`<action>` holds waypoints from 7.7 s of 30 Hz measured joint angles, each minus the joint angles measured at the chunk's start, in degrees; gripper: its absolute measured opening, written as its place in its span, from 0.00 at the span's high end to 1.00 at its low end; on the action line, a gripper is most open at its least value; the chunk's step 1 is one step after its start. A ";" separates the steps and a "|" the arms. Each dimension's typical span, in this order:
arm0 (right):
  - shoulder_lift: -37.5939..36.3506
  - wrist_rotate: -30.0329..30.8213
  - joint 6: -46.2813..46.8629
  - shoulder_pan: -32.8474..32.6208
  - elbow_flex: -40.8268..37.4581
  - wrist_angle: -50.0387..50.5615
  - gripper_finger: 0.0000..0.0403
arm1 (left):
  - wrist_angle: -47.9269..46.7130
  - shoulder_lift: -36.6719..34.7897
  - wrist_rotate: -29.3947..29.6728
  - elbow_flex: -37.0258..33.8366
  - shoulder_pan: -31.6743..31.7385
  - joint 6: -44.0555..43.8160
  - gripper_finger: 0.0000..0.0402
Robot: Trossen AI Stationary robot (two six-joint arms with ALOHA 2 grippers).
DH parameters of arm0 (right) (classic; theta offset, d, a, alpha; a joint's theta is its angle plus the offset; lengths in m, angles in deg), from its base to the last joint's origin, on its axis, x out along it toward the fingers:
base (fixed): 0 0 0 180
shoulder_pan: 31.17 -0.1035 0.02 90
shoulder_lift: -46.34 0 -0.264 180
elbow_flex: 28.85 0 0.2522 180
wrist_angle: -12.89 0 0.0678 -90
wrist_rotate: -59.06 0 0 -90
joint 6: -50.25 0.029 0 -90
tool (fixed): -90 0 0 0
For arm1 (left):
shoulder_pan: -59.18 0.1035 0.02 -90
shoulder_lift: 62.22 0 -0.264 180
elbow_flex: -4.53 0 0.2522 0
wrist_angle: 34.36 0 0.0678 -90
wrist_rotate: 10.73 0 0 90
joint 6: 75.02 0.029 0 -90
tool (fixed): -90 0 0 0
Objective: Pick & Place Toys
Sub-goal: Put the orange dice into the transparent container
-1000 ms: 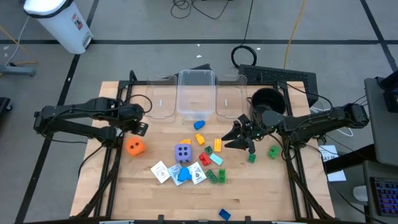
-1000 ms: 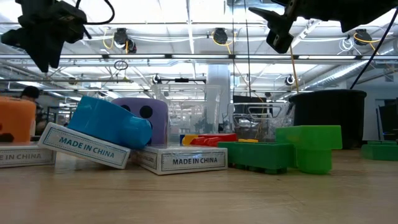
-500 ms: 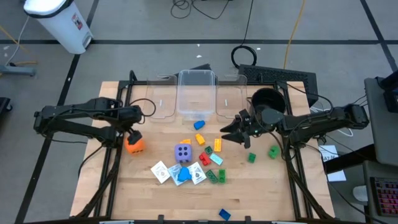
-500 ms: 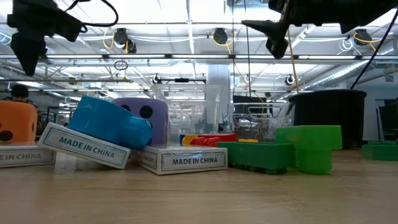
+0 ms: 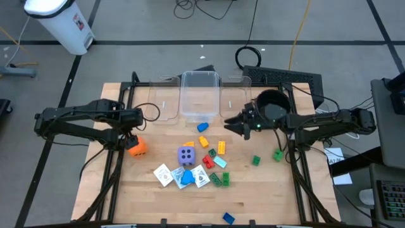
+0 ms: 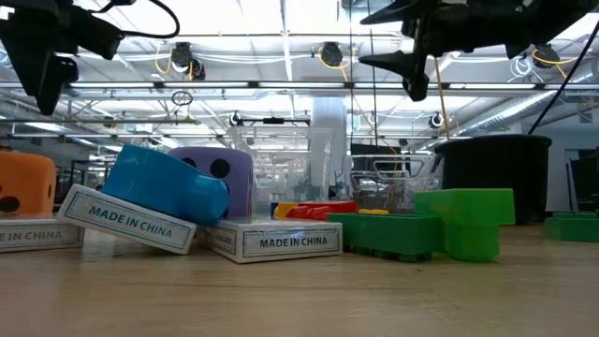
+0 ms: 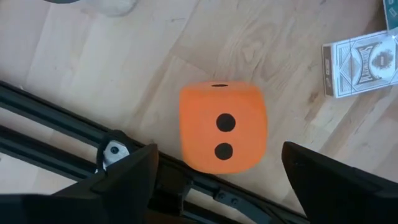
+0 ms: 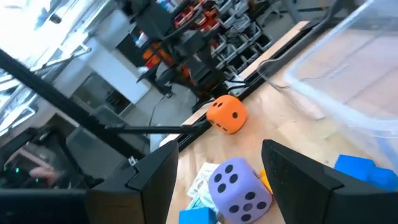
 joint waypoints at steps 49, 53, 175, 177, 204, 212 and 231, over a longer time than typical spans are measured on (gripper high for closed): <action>0.02 -0.35 -9.29 1.14 0.00 5.69 0.44 | 6.15 -2.06 9.70 -7.92 -13.97 -12.65 0.02; 0.02 -0.34 -9.29 1.14 0.00 6.00 0.44 | 6.54 -1.44 10.86 -8.42 -13.97 -10.75 0.02; 0.00 1.47 -0.64 1.17 -0.02 3.90 0.44 | 26.48 4.61 9.95 -17.49 -18.32 -25.83 0.02; 0.00 1.49 -0.64 1.17 -0.02 3.90 0.44 | 26.48 4.58 9.41 -17.47 -18.33 -25.25 0.02; 0.00 4.27 -0.22 3.02 -0.02 3.88 0.44 | 46.75 4.48 6.04 -6.98 -7.92 -7.13 0.02; 0.00 4.25 -0.93 3.02 -0.02 3.90 0.44 | 24.70 4.46 6.46 -2.84 -7.28 -11.51 0.02; 0.02 4.25 -1.31 3.00 -0.02 5.94 0.44 | 4.38 16.08 2.57 -2.75 -3.52 -33.19 0.02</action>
